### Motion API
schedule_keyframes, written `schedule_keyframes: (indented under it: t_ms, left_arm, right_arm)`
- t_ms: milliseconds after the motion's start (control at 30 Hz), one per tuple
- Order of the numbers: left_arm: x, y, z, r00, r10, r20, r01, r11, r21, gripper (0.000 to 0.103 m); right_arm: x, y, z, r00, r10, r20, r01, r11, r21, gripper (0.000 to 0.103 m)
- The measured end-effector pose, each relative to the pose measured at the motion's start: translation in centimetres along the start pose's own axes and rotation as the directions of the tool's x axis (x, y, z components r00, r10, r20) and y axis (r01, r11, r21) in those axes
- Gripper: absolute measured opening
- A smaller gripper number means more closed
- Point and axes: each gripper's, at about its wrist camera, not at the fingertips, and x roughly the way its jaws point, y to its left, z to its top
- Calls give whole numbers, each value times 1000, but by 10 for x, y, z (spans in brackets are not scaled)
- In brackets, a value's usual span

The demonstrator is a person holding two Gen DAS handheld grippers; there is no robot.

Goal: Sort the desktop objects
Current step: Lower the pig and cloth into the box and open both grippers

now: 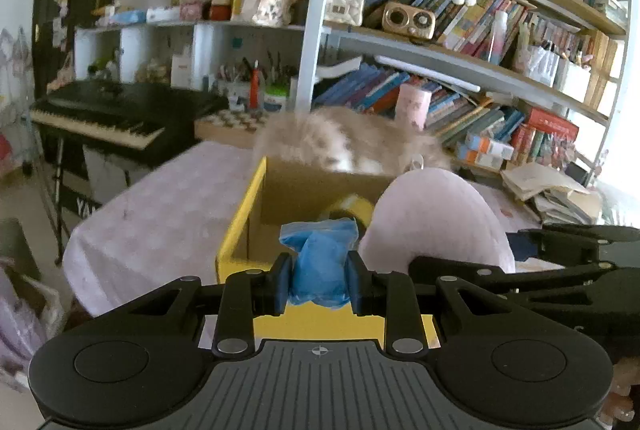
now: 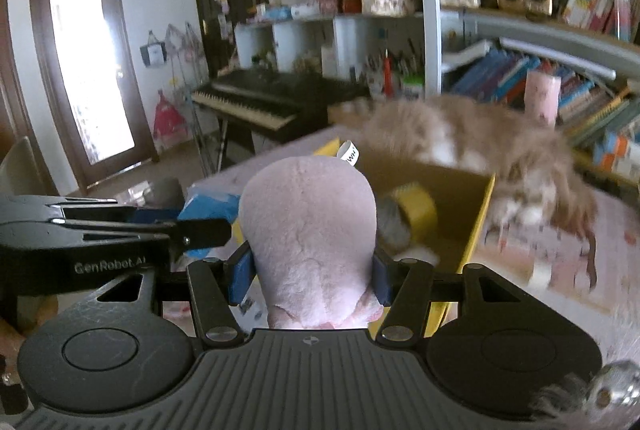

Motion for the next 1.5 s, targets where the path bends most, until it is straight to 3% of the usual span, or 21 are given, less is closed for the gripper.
schedule_keyframes:
  t_ms: [133,433,800,1100,1200,1300,1400,1500]
  left_arm:
    - [29,-1,14,1000,19,-11,-19,1000,17,27]
    - [100,-4,18,991,73,-116,-67,996,63,27]
    - [163,-11,7,943,105,-316,-77,992,100,27]
    - [180,-22,-1,923,88,-374,-62,995,81,28]
    - [175,-27,-1,937,65,-343,-43,997,69,35]
    - [167,-35,-1,954,67,-293,-40,995,95,59]
    - [158,-43,-1,958,100,-271,-65,989,135,68]
    - [148,-39,-1,961,122,-250,-92,988,126,70]
  right_arm:
    - [24,-22,15,1000,-15,-3,15,1000,-7,54]
    - [76,-62,24,997,-11,-75,9,1000,-26,54]
    - [140,-87,52,988,59,-142,-61,998,-12,54]
    - [200,-75,62,955,116,-272,-140,988,-71,54]
    - [216,-74,61,944,116,-309,-148,985,-84,54]
    - [223,-73,60,939,117,-322,-155,983,-94,54]
    - [229,-72,61,935,124,-331,-164,982,-95,55]
    - [234,-73,62,935,124,-331,-163,982,-92,56]
